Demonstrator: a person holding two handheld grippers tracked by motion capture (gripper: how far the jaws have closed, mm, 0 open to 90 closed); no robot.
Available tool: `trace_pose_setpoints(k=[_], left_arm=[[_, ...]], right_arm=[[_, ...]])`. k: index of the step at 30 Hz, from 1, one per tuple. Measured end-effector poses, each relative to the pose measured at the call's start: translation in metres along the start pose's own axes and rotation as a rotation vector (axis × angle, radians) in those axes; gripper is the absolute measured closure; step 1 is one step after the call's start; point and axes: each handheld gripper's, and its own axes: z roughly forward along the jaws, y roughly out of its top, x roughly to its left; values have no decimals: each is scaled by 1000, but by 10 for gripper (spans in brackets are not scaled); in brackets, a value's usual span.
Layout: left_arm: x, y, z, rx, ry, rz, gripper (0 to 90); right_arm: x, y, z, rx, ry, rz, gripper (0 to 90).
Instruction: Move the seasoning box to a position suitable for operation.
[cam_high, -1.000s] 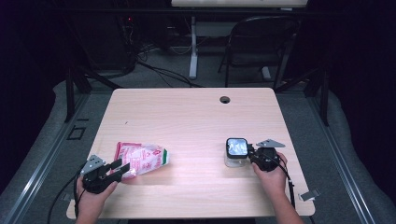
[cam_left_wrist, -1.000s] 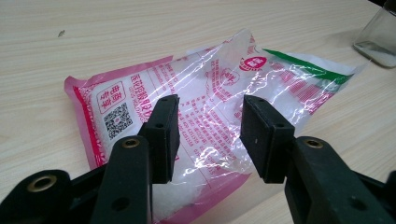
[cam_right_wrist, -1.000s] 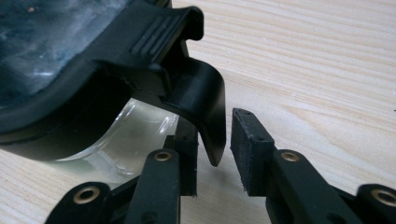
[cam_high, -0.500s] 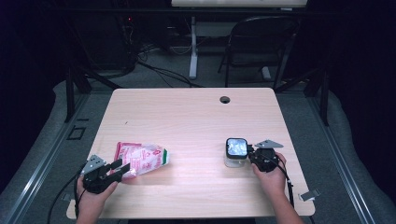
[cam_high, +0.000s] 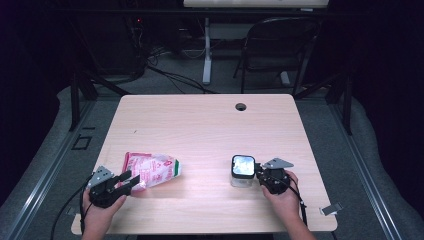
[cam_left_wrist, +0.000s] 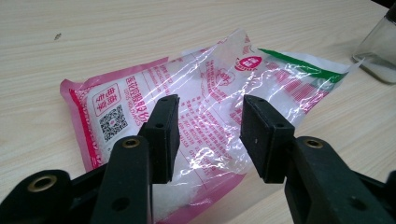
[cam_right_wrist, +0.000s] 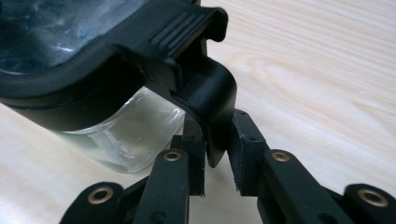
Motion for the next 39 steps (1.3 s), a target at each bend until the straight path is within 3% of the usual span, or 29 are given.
trace_pose_setpoints(k=[7, 13, 21, 26, 30, 39], left_arm=[[-1, 1, 0, 12, -6, 19, 571], [-2, 0, 0, 2, -3, 12, 571], [-2, 0, 0, 3, -3, 13, 571], [-2, 0, 0, 9, -3, 13, 571], [-2, 0, 0, 12, 5, 15, 570], [-7, 1, 4, 11, -4, -4, 569]], right_arm=[[25, -3, -4, -3, 54, -21, 770], [51, -2, -4, -9, 120, -72, 764], [71, -3, -8, 8, 158, -116, 762], [74, -5, -10, 7, 167, -112, 751], [72, -6, -14, 0, 186, -82, 708], [70, -10, -44, -50, 175, -70, 598]])
